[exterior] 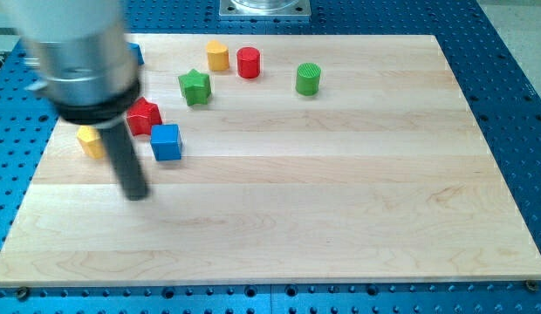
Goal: Move the green circle to the right of the cube
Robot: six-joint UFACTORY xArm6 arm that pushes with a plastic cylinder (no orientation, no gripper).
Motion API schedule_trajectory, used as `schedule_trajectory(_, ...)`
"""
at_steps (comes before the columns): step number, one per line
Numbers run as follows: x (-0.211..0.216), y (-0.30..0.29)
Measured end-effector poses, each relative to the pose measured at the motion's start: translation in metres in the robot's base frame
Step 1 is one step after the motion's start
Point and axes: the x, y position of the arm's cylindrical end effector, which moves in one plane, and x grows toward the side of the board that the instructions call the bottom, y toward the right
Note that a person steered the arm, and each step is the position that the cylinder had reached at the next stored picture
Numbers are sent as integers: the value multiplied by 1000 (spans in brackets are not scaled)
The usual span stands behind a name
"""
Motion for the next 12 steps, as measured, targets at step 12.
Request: schedule_trajectory(12,-130,297)
